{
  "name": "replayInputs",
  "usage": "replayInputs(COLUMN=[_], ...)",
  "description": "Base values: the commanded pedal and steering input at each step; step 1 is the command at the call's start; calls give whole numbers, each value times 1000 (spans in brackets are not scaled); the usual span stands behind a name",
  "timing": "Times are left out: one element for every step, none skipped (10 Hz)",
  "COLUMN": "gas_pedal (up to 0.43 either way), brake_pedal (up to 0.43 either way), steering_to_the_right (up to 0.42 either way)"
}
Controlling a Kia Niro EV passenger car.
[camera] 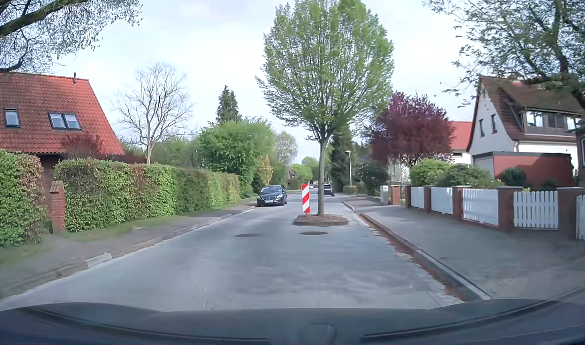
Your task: Follow the waypoints while adhering to traffic rules and regulations
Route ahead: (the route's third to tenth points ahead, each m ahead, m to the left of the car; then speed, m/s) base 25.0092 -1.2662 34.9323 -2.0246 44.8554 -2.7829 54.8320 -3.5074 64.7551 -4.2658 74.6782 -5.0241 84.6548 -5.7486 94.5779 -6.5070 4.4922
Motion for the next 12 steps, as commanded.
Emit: replayInputs(gas_pedal=[0, 0, 0, 0, 0, 0, 0, 0, 0, 0, 0, 0], brake_pedal=[0, 0, 0, 0, 0, 0, 0, 0, 0, 0, 0, 0], steering_to_the_right=[-110, -114, -118, -120, -120, -120, -120, -120, -119, -112, -99, -84])
